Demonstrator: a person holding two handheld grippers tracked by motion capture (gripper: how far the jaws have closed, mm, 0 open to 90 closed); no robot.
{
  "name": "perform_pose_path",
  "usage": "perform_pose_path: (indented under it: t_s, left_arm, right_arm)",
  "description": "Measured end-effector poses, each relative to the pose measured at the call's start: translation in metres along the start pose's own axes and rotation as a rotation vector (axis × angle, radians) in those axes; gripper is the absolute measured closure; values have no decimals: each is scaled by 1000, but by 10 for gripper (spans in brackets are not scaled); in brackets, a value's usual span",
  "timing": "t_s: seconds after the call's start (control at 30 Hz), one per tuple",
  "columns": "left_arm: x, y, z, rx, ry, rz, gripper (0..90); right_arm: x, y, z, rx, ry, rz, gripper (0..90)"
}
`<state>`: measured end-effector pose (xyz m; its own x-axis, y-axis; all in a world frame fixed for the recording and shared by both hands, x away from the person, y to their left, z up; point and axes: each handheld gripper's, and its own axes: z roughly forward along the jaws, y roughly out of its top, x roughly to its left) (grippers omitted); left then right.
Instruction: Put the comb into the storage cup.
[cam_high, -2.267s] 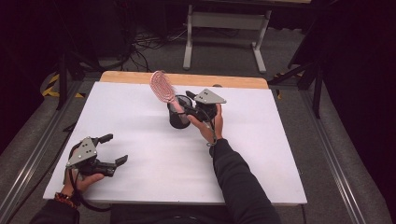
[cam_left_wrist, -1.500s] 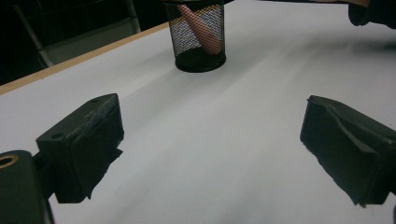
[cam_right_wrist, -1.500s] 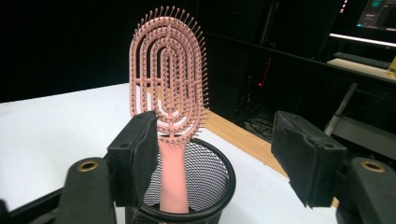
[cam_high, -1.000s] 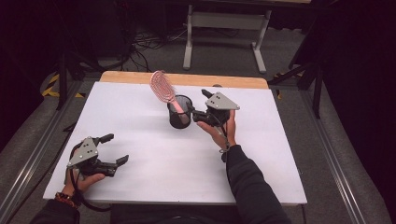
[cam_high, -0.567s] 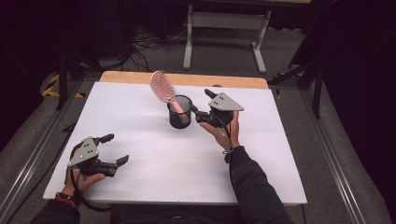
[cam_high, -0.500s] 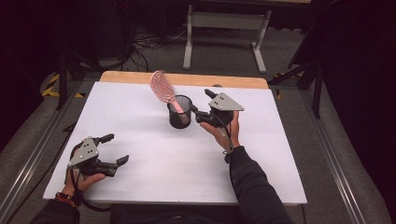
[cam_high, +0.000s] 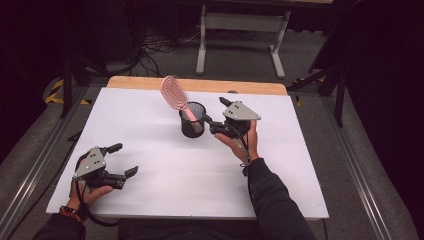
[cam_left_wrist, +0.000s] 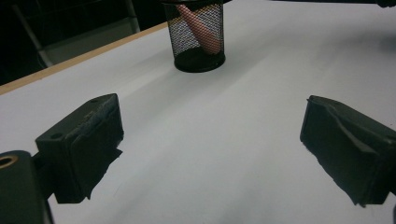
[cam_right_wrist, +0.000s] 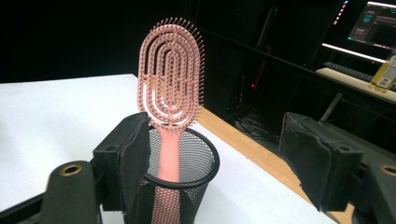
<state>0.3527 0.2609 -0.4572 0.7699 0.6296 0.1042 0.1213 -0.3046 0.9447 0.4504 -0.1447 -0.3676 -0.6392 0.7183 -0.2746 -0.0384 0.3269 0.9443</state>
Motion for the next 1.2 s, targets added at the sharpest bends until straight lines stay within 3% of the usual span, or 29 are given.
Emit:
perform_pose_path:
  t_s: [0.27,0.9,1.2]
  left_arm:
    - [0,0,1,6,-1,4,69]
    - [-1,0,1,9,-1,6,69]
    - [-1,0,1,14,-1,12,69]
  right_arm:
    - [2,0,-5,11,14,-15,237]
    - [3,-8,-23,1,-8,25,74]
    - [10,-5,-35,-5,-18,-18,40]
